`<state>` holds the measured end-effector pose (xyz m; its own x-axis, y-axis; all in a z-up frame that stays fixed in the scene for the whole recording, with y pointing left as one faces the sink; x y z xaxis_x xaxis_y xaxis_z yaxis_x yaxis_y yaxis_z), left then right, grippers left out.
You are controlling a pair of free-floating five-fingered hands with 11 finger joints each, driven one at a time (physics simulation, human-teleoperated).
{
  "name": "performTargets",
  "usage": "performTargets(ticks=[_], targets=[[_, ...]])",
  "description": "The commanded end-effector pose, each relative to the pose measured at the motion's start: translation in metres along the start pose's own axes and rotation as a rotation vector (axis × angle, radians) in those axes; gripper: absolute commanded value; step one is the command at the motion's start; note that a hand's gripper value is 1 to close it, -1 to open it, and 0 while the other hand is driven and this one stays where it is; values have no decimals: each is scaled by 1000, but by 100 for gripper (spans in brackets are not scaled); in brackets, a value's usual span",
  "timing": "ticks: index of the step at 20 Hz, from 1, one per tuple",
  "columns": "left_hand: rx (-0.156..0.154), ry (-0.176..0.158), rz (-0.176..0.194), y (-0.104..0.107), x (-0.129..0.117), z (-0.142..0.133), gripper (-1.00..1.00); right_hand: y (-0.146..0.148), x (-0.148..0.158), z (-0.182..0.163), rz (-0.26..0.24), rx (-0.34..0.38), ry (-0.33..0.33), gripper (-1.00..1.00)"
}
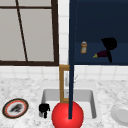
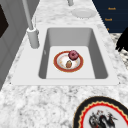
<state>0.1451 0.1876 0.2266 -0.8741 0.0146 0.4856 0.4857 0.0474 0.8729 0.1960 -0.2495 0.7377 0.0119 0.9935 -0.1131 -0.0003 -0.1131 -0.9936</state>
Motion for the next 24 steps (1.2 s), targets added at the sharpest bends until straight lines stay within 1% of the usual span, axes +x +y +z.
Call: performTargets(ticks=[1,4,6,8,10,13,15,18,19,20,24], targets=[[0,0,0,0,0,0,0,3,5,-3,-3,127,13,-100],[0,0,0,0,0,0,0,5,8,-5,-18,127,14,-100],[0,0,0,0,0,0,0,6,13,-8,-40,127,13,-100],[0,0,0,0,0,0,0,6,12,-15,-61,125,-6,-100],[0,0,0,0,0,0,0,8,12,-18,-46,125,-7,-100],[0,0,0,0,0,0,0,8,17,-25,-70,125,-7,-100],[0,0,0,0,0,0,0,9,19,-29,-78,125,-7,-100],[0,0,0,0,0,0,0,17,12,-34,-50,121,-7,-100],[0,0,0,0,0,0,0,16,12,-35,-48,125,-10,-100],[0,0,0,0,0,0,0,13,14,-33,-56,125,-13,-100],[0,0,0,0,0,0,0,16,12,-35,-64,125,-13,-100]])
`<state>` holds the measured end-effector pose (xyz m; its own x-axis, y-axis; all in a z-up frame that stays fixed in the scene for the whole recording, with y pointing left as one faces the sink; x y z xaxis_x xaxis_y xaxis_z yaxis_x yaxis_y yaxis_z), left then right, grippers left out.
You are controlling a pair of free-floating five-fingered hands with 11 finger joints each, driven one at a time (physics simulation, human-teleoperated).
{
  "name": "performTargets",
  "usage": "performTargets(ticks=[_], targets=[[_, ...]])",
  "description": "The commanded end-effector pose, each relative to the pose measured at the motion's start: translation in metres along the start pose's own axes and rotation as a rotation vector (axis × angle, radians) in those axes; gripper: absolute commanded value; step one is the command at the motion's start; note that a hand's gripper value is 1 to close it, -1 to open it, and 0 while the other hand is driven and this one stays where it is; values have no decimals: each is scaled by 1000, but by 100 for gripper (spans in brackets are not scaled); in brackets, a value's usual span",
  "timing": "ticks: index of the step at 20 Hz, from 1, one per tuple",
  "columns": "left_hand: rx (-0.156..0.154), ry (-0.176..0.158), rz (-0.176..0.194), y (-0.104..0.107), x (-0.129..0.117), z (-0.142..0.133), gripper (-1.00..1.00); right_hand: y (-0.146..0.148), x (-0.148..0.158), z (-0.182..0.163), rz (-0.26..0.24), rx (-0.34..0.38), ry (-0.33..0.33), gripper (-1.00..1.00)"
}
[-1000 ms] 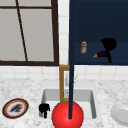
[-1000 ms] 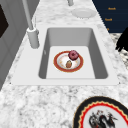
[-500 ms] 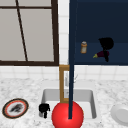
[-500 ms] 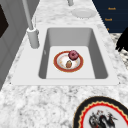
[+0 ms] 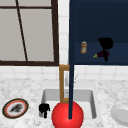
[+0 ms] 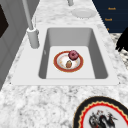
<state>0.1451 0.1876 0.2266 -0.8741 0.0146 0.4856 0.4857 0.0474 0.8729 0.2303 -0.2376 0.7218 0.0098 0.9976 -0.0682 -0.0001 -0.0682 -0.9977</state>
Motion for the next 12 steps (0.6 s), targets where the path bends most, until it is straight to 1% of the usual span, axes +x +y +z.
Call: performTargets(ticks=[1,3,7,12], targets=[[0,0,0,0,0,0,0,2,-3,-2,-20,125,-9,-100],[0,0,0,0,0,0,0,3,-4,-3,-23,125,-8,-100],[0,0,0,0,0,0,0,7,-11,-4,-8,125,-9,-100],[0,0,0,0,0,0,0,11,-11,-13,-24,125,-6,-100]])
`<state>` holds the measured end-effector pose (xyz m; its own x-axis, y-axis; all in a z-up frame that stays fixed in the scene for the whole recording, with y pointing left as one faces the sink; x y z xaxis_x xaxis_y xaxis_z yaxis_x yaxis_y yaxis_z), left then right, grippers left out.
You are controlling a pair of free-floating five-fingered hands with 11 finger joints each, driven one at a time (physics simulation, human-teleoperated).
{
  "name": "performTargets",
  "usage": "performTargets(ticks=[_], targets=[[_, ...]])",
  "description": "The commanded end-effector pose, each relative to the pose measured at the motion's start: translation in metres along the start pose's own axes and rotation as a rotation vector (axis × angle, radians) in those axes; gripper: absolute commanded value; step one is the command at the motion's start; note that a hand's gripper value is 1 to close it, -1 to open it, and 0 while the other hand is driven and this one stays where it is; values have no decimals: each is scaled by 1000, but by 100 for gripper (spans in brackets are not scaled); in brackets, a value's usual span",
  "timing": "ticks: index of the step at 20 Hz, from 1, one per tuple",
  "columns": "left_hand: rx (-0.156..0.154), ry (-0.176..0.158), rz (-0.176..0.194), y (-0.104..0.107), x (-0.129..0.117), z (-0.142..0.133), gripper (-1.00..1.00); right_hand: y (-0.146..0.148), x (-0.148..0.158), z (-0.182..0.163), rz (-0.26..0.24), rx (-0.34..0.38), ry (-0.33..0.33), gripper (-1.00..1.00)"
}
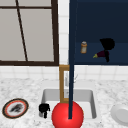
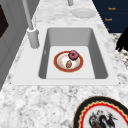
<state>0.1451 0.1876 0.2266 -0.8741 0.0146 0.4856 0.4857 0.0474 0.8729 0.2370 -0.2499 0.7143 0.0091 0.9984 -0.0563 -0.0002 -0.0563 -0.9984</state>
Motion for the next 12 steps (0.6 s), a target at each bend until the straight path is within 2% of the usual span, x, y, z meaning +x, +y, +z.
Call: performTargets(ticks=[1,2,4,5,7,12], targets=[[0,0,0,0,0,0,0,14,1,-8,-18,98,-5,-100],[0,0,0,0,0,0,0,4,0,-5,0,-1,0,-100],[0,0,0,0,0,0,0,5,-1,-4,0,-15,1,-100],[0,0,0,0,0,0,0,14,-3,-1,0,-2,0,-100],[0,0,0,0,0,0,0,10,-6,13,0,110,-18,-100],[0,0,0,0,0,0,0,17,-7,25,11,124,-28,-100]])
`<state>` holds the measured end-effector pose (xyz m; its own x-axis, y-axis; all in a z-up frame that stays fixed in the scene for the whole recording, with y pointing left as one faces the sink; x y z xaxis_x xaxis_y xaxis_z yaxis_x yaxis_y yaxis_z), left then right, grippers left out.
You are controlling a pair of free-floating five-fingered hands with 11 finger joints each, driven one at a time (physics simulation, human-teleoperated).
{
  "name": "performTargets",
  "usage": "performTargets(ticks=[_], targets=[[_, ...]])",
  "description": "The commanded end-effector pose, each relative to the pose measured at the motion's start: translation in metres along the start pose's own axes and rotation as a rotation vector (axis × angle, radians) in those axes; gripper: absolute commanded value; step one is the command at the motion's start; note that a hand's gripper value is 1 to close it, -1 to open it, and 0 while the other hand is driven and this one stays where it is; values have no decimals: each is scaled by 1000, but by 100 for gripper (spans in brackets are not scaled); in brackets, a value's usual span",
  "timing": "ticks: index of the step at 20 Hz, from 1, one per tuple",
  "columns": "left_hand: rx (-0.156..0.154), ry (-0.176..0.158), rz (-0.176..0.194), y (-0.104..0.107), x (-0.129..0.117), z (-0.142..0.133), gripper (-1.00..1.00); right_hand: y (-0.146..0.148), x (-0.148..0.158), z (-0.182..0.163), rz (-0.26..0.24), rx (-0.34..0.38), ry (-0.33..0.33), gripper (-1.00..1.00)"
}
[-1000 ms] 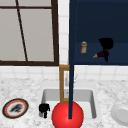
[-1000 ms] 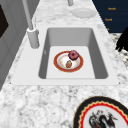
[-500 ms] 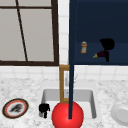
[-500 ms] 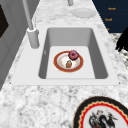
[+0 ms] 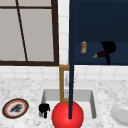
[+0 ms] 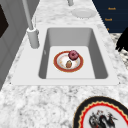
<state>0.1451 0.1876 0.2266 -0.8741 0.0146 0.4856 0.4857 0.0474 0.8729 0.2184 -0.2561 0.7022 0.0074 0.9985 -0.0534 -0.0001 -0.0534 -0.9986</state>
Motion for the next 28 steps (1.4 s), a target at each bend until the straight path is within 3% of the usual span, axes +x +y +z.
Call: performTargets(ticks=[1,10,13,18,25,27,28], targets=[[0,0,0,0,0,0,0,5,-2,8,8,124,-26,-100],[0,0,0,0,0,0,0,11,-3,34,-35,115,-52,-100],[0,0,0,0,0,0,0,31,-2,65,-35,-3,-6,-100],[0,0,0,0,0,0,0,51,0,103,-55,-66,-3,-100],[0,0,0,0,0,0,0,82,10,160,-47,-69,-3,-100],[0,0,0,0,0,0,0,90,12,177,-78,-42,-3,-100],[0,0,0,0,0,0,0,93,15,166,-58,-8,-12,-100]])
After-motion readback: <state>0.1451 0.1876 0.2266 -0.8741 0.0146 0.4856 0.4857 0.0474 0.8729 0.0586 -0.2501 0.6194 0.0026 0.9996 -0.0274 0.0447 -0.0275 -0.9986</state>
